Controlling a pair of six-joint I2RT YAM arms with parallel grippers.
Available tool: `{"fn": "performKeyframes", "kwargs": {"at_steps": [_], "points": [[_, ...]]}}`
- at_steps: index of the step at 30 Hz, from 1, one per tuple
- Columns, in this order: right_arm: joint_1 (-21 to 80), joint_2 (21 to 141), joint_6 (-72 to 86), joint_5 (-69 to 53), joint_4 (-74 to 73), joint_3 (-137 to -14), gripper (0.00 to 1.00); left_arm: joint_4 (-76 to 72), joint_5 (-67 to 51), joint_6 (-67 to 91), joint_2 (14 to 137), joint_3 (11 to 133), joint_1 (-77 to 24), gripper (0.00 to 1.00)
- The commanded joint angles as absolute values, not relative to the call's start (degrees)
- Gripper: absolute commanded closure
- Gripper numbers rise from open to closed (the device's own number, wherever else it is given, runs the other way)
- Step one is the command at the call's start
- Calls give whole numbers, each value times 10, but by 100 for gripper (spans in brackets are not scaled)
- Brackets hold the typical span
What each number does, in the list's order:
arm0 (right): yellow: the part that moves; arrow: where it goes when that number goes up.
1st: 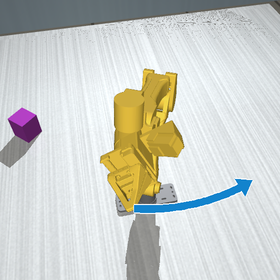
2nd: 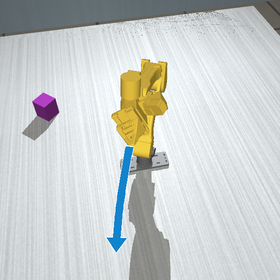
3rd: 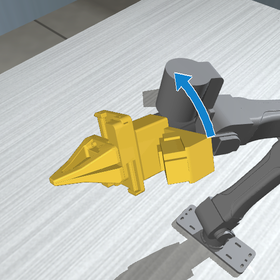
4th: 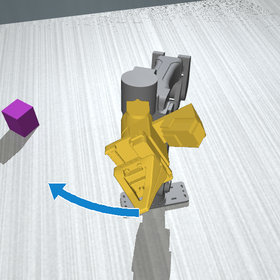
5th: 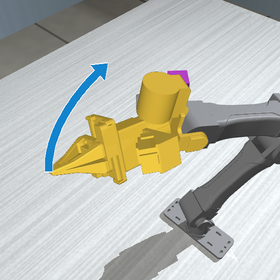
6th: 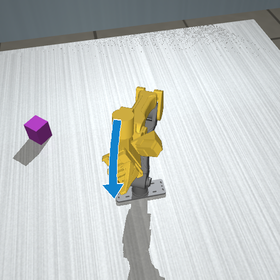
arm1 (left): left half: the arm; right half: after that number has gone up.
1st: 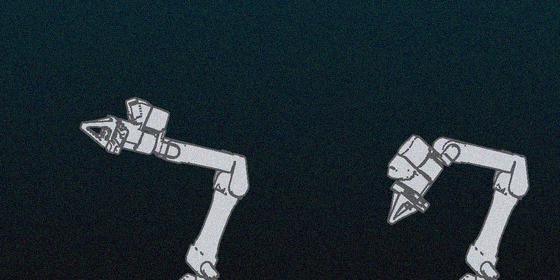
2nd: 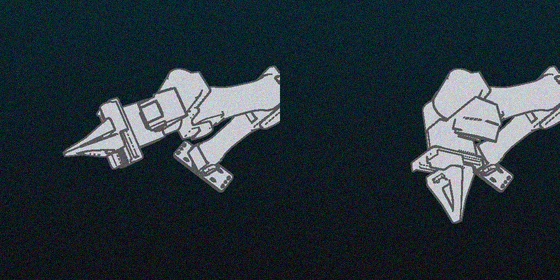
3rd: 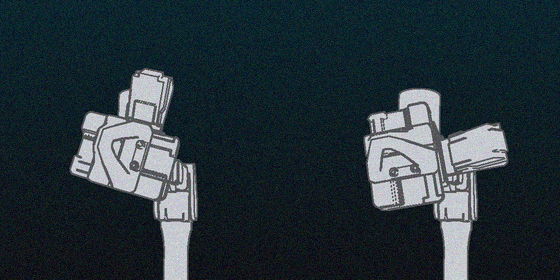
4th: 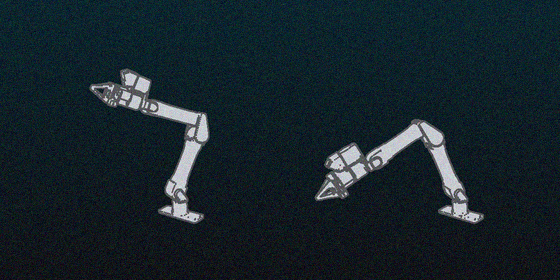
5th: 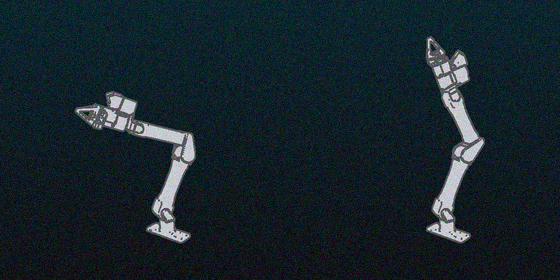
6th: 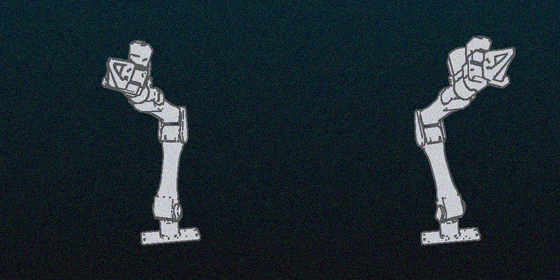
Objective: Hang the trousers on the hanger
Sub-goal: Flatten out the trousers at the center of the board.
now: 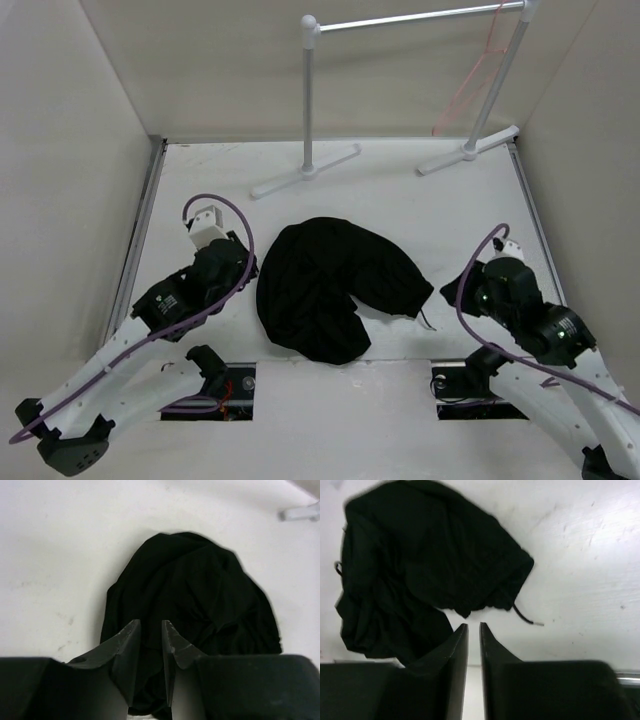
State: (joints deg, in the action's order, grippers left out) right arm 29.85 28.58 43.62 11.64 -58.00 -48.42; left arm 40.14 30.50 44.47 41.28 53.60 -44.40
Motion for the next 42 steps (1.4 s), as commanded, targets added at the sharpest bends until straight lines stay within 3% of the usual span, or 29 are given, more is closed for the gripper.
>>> {"fn": "performKeyframes", "kwargs": {"at_steps": [1, 4, 6, 10, 18, 24, 28, 30, 34, 37, 42], "points": [[331, 288, 470, 77, -562, -433, 67, 464, 301, 492, 417, 495, -450, 73], [368, 316, 486, 70, -492, -390, 46, 461, 294, 522, 400, 446, -466, 39], [387, 348, 489, 75, -447, -379, 39, 427, 280, 530, 389, 414, -478, 28], [406, 424, 484, 76, -365, -373, 34, 373, 243, 541, 388, 382, -477, 23], [430, 542, 501, 69, -280, -338, 43, 330, 218, 550, 414, 349, -478, 24], [432, 599, 494, 74, -267, -343, 45, 295, 202, 550, 441, 315, -472, 31], [431, 614, 488, 85, -260, -360, 84, 263, 201, 544, 470, 303, -467, 38], [428, 584, 490, 113, -274, -374, 97, 240, 201, 540, 484, 298, -466, 48], [392, 477, 481, 154, -335, -413, 98, 197, 203, 533, 510, 295, -458, 76], [343, 423, 453, 144, -386, -432, 98, 185, 200, 519, 512, 313, -443, 89], [284, 334, 438, 144, -457, -463, 99, 249, 222, 455, 458, 432, -413, 94]]}}
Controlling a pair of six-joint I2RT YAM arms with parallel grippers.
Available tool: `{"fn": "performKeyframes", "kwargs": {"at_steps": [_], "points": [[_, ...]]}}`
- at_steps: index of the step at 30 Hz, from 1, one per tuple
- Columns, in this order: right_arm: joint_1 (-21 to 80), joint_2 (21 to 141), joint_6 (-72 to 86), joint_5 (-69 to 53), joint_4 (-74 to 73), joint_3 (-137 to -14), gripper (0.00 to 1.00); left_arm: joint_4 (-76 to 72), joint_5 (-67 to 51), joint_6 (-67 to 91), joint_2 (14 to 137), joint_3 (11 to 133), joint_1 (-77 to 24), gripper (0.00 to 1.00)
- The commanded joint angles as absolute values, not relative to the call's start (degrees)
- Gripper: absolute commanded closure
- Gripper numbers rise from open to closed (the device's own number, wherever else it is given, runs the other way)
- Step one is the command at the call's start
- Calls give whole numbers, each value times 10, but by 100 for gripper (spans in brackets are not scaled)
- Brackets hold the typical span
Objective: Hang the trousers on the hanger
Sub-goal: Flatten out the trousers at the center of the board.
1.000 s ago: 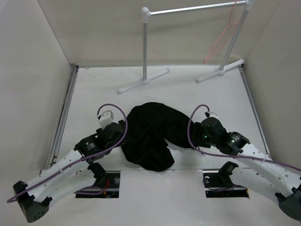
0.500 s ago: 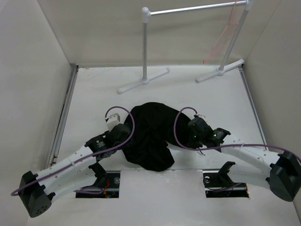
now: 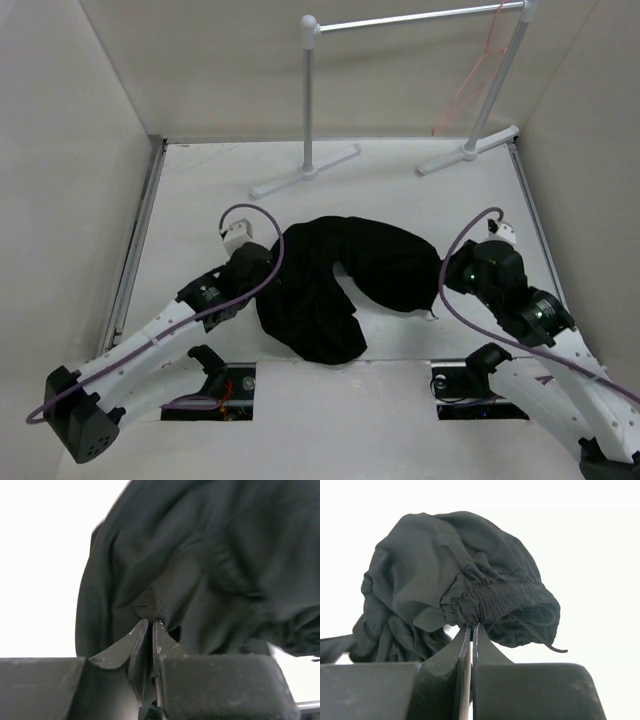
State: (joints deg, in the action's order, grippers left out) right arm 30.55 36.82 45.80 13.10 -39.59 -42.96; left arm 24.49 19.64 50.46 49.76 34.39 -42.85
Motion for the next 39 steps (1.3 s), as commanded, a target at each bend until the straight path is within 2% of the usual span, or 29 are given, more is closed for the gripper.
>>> {"fn": "performKeyframes", "kwargs": {"at_steps": [1, 7, 12, 20, 22, 24, 28, 31, 35, 39], "points": [[277, 319, 432, 145, -467, -476, 99, 264, 231, 435, 451, 463, -404, 95], [233, 282, 374, 162, -511, -628, 99, 342, 294, 334, 435, 689, -296, 95], [208, 297, 342, 155, -525, -772, 99, 369, 303, 308, 430, 771, -228, 95], [207, 280, 352, 128, -525, -863, 98, 353, 290, 214, 465, 961, -170, 92], [207, 272, 366, 97, -533, -821, 98, 357, 273, 221, 461, 906, -182, 87], [203, 254, 374, 94, -541, -749, 98, 383, 244, 264, 449, 799, -213, 79], [174, 222, 360, 144, -528, -616, 99, 426, 245, 394, 402, 581, -252, 54], [153, 231, 357, 158, -525, -567, 100, 460, 260, 465, 367, 508, -219, 38], [131, 239, 358, 148, -508, -548, 100, 503, 228, 511, 354, 453, -122, 33], [120, 253, 356, 112, -490, -541, 100, 527, 148, 573, 307, 379, 3, 35]]}}
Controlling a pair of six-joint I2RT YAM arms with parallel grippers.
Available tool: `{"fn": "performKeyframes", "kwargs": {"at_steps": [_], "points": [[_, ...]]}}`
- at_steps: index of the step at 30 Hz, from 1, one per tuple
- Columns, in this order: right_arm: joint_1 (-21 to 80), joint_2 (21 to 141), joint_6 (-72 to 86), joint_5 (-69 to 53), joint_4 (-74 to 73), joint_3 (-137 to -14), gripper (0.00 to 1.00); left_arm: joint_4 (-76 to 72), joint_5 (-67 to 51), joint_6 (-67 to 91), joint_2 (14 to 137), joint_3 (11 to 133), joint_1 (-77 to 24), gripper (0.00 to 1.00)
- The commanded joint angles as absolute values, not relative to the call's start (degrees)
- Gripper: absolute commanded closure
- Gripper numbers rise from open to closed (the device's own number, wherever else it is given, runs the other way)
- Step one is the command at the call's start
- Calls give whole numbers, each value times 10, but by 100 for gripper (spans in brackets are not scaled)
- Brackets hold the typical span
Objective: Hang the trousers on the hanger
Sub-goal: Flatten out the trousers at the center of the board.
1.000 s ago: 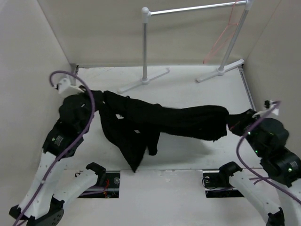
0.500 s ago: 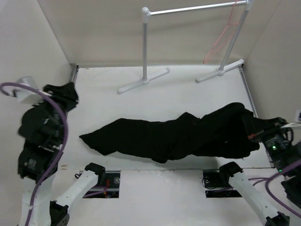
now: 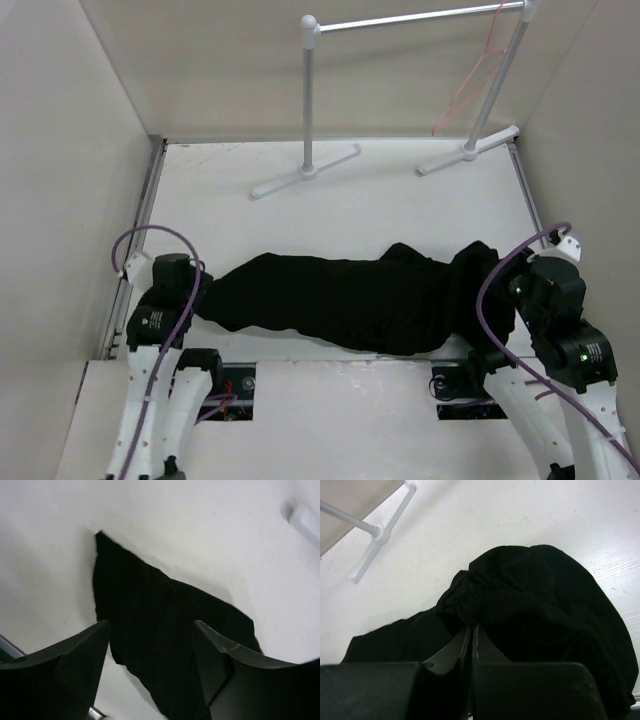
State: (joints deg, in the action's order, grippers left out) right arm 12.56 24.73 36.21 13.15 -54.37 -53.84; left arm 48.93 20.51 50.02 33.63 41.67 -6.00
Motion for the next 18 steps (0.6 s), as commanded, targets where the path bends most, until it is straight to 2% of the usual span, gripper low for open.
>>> {"fn": "performKeyframes", "kwargs": {"at_steps": [1, 4, 12, 14, 15, 18], "points": [[120, 253, 359, 108, -488, -536, 100, 526, 122, 577, 293, 364, 38, 37], [123, 251, 372, 97, -484, -518, 100, 522, 72, 577, 278, 320, 114, 38], [125, 237, 394, 46, -498, -493, 100, 428, 91, 608, 305, 261, 151, 36], [125, 232, 394, 43, -500, -491, 100, 394, 88, 615, 308, 244, 158, 38], [125, 231, 394, 41, -501, -490, 100, 368, 85, 615, 313, 232, 163, 44], [129, 232, 395, 39, -503, -495, 100, 311, 77, 614, 333, 216, 182, 78]]}}
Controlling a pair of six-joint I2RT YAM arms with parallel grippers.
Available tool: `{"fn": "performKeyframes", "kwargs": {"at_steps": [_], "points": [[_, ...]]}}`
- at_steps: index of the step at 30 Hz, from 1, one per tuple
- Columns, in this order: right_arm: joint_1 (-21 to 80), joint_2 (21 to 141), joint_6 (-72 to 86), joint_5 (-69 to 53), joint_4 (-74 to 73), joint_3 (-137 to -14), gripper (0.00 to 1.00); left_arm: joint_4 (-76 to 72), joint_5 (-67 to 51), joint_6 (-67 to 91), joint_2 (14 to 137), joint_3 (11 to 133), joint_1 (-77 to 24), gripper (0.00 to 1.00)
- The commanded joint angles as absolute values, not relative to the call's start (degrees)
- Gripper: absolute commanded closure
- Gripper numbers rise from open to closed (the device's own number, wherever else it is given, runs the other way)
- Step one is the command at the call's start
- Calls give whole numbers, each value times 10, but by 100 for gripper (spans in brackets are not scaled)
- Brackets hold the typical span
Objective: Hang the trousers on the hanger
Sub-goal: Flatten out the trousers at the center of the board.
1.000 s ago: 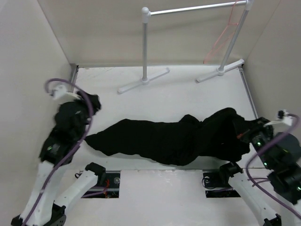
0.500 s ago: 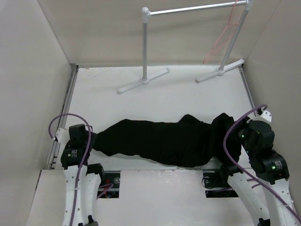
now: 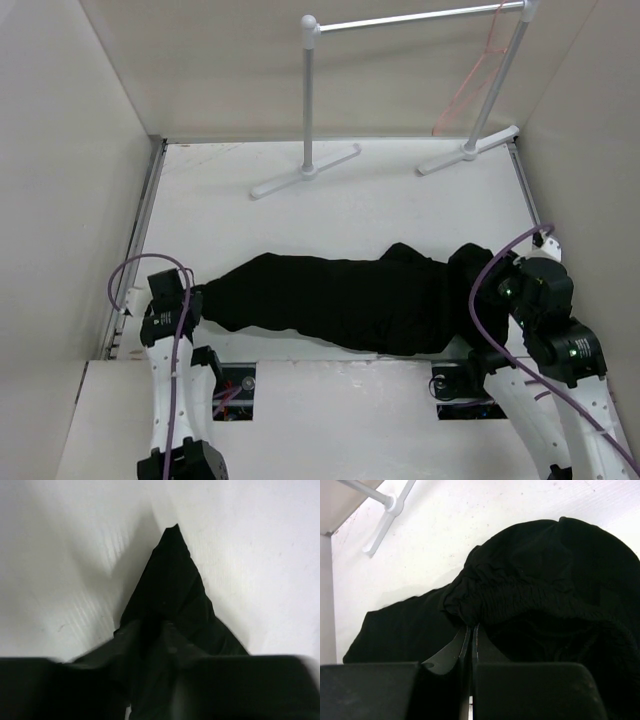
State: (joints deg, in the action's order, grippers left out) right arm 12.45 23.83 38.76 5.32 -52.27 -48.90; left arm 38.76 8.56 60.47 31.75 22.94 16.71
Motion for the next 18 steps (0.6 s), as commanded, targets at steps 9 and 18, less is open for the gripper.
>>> {"fn": "performKeyframes", "kwargs": {"at_steps": [9, 18], "points": [[133, 255, 386, 49, -526, -613, 100, 370, 114, 573, 321, 504, 182, 99], [138, 294, 338, 109, -592, -901, 100, 427, 161, 513, 353, 751, 188, 99]]}}
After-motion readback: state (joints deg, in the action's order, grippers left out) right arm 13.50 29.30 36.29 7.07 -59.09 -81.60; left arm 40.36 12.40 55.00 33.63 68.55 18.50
